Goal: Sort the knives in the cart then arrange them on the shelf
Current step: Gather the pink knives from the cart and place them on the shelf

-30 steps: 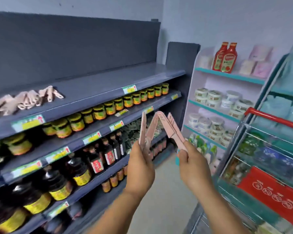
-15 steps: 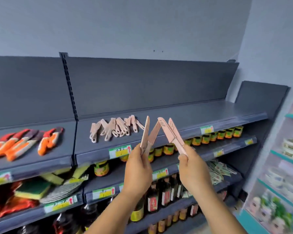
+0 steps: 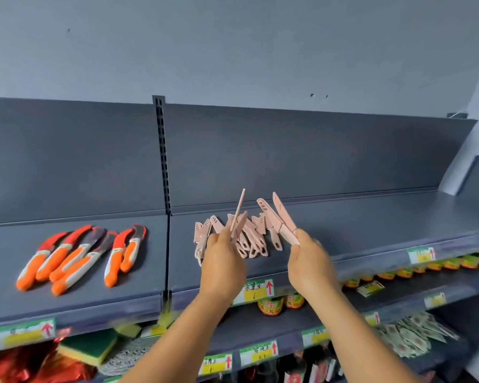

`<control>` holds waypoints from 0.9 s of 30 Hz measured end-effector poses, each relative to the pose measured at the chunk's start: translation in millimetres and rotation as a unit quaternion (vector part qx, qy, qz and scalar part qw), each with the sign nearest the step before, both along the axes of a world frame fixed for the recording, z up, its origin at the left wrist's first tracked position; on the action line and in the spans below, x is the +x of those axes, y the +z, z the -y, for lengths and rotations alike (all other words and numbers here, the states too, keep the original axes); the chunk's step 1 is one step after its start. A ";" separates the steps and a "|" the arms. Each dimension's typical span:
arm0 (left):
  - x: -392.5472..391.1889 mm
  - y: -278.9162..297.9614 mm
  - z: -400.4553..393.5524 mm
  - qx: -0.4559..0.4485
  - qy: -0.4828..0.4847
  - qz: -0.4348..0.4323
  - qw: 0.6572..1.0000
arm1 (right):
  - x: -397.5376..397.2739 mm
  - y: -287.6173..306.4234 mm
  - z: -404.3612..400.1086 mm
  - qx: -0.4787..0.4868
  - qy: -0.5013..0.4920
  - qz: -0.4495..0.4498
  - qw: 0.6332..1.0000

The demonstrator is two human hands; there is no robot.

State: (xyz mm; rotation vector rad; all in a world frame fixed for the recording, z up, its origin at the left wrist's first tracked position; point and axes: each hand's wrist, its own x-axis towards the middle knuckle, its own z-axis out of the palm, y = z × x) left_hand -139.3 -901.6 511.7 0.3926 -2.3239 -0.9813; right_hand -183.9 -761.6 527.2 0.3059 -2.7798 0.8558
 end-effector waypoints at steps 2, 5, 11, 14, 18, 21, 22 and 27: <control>-12.8 3.6 6.8 -0.013 0.015 0.030 0.999 | -19.5 -0.6 12.3 0.016 0.005 0.008 1.000; -36.2 5.5 13.0 -0.081 0.057 0.104 0.990 | -50.1 -4.6 29.6 0.043 0.012 0.016 0.999; -89.0 8.3 12.7 -0.265 0.057 0.271 0.924 | -106.6 -14.7 53.6 0.115 0.039 0.020 0.992; -109.1 6.9 9.3 -0.330 0.052 0.326 0.884 | -128.0 -20.8 59.0 0.161 0.054 0.036 0.985; -125.8 -9.8 12.5 -0.273 0.051 0.363 0.889 | -142.8 -31.5 61.6 0.193 0.107 0.077 0.972; -131.4 -15.8 15.7 -0.247 0.045 0.366 0.896 | -151.9 -41.9 64.1 0.205 0.147 0.097 0.963; -133.3 -16.6 16.6 -0.247 0.046 0.369 0.895 | -154.9 -45.7 64.8 0.203 0.155 0.094 0.962; -135.8 -13.4 16.4 -0.259 0.054 0.376 0.888 | -155.3 -46.8 62.5 0.157 0.161 0.085 0.971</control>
